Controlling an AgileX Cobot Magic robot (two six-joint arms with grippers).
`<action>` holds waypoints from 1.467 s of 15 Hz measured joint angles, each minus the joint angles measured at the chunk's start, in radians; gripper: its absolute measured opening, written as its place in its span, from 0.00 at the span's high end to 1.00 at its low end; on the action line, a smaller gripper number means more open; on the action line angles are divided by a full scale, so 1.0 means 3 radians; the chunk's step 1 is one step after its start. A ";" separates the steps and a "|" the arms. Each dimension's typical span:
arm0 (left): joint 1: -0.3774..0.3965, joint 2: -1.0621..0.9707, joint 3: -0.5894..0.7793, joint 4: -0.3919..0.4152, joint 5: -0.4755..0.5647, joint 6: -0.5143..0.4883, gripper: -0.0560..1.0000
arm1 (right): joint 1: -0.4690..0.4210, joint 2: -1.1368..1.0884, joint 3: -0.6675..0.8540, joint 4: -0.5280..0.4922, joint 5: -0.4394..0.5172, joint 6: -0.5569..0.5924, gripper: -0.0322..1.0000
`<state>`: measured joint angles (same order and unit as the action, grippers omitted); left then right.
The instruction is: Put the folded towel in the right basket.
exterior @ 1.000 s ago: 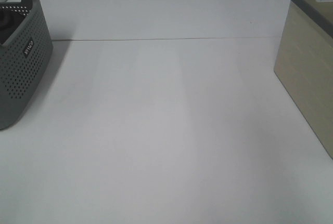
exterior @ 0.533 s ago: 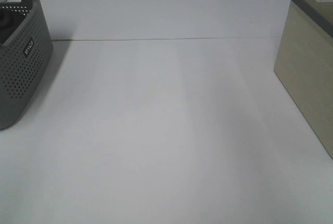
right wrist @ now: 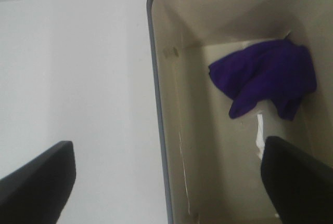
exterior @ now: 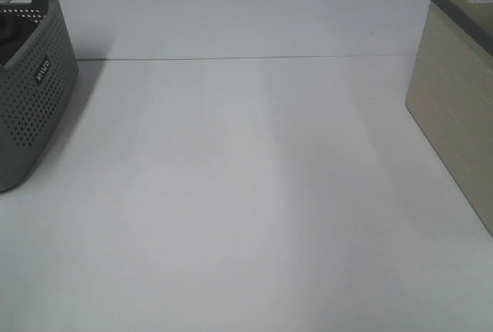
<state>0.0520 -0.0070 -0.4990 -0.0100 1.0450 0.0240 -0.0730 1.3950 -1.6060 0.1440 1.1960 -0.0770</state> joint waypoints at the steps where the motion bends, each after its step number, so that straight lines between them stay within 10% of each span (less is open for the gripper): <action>1: 0.0000 0.0000 0.0000 0.0000 0.0000 0.0000 0.01 | 0.0000 -0.0460 0.0440 0.0000 -0.0093 -0.0073 0.07; 7: 0.0000 0.0000 0.0000 0.0000 0.0000 0.0000 0.01 | 0.0000 -0.2683 0.2473 -0.0367 -0.0337 -0.0147 0.07; 22: 0.0000 0.0000 0.0000 0.0000 0.0000 0.0000 0.01 | 0.0000 -0.4663 0.3820 -0.0243 -0.0290 -0.0123 0.08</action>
<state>0.0520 -0.0070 -0.4990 -0.0100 1.0450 0.0240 -0.0730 -0.0040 -0.4600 0.0710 1.1090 -0.1140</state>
